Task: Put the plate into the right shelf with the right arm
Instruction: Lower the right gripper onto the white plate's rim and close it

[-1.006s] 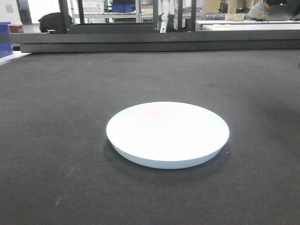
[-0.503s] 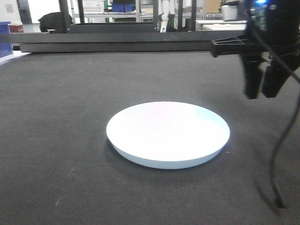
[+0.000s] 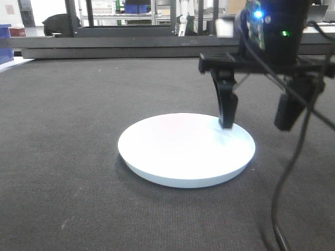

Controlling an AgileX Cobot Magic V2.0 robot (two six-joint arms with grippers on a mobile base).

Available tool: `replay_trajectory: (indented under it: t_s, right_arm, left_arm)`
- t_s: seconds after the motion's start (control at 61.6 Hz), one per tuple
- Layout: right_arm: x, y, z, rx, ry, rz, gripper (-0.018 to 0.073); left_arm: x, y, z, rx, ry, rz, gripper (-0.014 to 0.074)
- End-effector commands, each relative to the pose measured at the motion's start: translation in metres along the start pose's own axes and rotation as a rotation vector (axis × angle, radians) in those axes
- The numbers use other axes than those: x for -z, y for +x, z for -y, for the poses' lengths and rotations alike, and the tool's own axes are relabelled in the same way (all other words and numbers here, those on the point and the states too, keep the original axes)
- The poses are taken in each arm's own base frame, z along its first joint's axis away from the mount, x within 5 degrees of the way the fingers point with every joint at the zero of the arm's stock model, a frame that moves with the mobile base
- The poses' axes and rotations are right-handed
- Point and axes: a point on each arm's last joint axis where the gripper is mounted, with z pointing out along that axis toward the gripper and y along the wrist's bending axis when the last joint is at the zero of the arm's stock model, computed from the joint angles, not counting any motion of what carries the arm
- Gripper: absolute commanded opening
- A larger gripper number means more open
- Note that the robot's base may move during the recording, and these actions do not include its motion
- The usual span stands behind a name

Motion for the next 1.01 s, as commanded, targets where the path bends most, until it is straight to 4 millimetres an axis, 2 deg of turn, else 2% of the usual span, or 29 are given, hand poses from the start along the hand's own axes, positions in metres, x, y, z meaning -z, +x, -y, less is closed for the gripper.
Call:
replay_trajectory:
  t_s: [0.0,0.211,0.373,0.519,0.747,0.877,0.99]
  right_arm:
    - [0.015,0.0,0.0,-0.004,-0.039,0.072,0.061]
    - [0.011,0.0,-0.001,-0.023,-0.048,0.094,0.0596]
    - [0.009,-0.003,0.0,-0.063,-0.052,0.11,0.0458]
    - [-0.001,-0.005,0.0,-0.06,-0.032,0.087,0.0349]
    - [-0.003,-0.005,0.0,-0.055,-0.021,0.076,0.0298]
    - [-0.003,-0.005,0.001,-0.05,-0.011,0.076,0.0192]
    - [-0.002,-0.004,0.001,-0.05,-0.011,0.074,0.0042]
  left_arm:
    - [0.001,-0.005,-0.001,0.015,-0.012,0.089,-0.0128]
    - [0.001,-0.005,-0.001,0.015,-0.012,0.089,-0.0128]
    - [0.001,-0.005,-0.001,0.015,-0.012,0.089,-0.0128]
    - [0.001,-0.005,-0.001,0.015,-0.012,0.089,-0.0128]
    - [0.001,-0.005,-0.001,0.015,-0.012,0.089,-0.0128]
    - [0.001,-0.005,-0.001,0.015,-0.012,0.089,-0.0128]
    - [0.001,-0.005,-0.001,0.015,-0.012,0.089,-0.0128]
